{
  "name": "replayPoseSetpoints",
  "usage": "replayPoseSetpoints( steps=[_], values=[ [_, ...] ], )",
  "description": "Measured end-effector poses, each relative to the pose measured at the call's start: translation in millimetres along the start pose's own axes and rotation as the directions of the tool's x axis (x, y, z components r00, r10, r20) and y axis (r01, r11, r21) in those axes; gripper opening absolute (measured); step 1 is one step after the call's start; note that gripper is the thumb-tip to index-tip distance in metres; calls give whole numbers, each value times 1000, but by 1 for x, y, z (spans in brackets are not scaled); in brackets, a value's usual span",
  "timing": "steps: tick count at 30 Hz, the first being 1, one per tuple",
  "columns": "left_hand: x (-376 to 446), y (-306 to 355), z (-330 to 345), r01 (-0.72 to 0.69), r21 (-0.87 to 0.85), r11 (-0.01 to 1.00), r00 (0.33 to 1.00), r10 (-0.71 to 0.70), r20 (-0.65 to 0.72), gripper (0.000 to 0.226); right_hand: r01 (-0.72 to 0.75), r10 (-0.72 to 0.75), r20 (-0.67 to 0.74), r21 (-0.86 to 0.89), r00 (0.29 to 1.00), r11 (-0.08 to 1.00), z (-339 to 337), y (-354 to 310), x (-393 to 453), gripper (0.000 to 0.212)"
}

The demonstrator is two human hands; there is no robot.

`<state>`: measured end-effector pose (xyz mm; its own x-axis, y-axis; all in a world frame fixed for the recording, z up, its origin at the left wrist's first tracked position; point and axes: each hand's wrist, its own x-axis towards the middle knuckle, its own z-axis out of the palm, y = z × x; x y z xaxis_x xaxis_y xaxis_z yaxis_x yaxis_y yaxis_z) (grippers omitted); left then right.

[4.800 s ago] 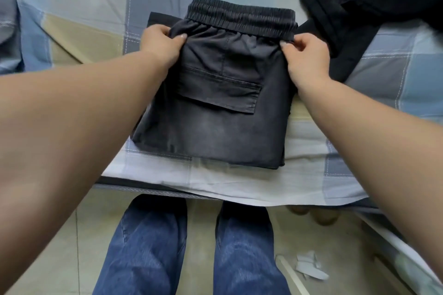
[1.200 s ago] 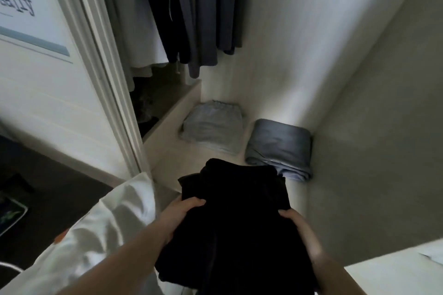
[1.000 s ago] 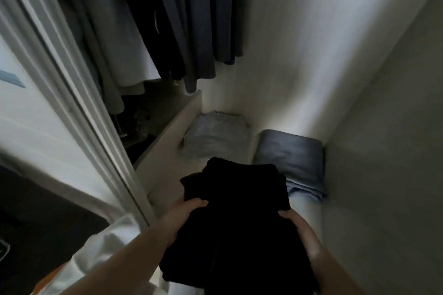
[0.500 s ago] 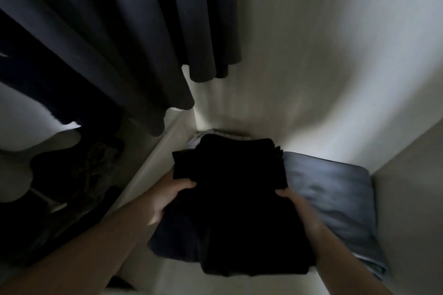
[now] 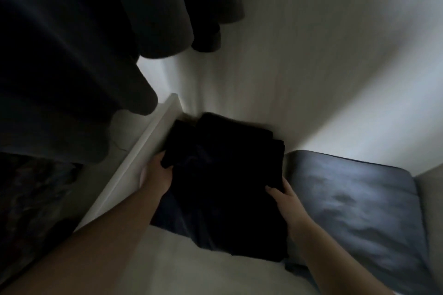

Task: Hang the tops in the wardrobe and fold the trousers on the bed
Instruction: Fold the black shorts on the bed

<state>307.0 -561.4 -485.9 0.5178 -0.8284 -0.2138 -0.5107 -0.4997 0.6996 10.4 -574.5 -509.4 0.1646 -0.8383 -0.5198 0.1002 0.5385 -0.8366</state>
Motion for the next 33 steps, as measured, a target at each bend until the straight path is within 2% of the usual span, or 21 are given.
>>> replayPoseSetpoints(
  steps=[2,5,6,10,12,15,17,19,23,27,33],
  values=[
    [6,-8,2,-27,-34,999,999,25,-34,23,44,-46,-17,-106,999,993,-8,6,0,42],
    [14,-15,6,-100,-54,994,987,92,-130,39,140,-152,-48,-197,987,970,-11,8,1,40],
    [17,-18,7,-108,-23,994,987,104,-120,45,150,-168,-63,-223,984,963,-10,8,3,39],
    [14,-20,13,-103,103,989,991,93,97,62,75,-126,-143,-316,982,946,-7,13,5,40],
    [6,-16,11,-97,144,985,992,84,92,71,76,-146,-157,-384,977,920,-6,10,3,45],
    [-13,-8,4,-50,195,979,998,53,-13,73,115,-232,-187,-489,955,865,-5,-1,-2,47],
    [-35,6,-3,-3,2,1000,1000,3,-16,60,128,-272,-185,-553,944,823,-3,-9,-8,40],
    [-61,18,-8,44,-197,979,999,-39,31,39,120,-264,-177,-569,948,814,2,-17,-16,33],
    [-116,35,-26,212,-413,886,974,-154,169,23,128,-200,-93,-502,975,855,21,-33,-52,23],
    [-164,51,-57,251,-470,846,958,-148,244,24,126,-125,23,-317,992,940,43,-48,-101,22],
    [-244,69,-142,170,-614,771,984,-94,154,16,209,-169,197,-207,966,956,86,-72,-198,19]
  ],
)
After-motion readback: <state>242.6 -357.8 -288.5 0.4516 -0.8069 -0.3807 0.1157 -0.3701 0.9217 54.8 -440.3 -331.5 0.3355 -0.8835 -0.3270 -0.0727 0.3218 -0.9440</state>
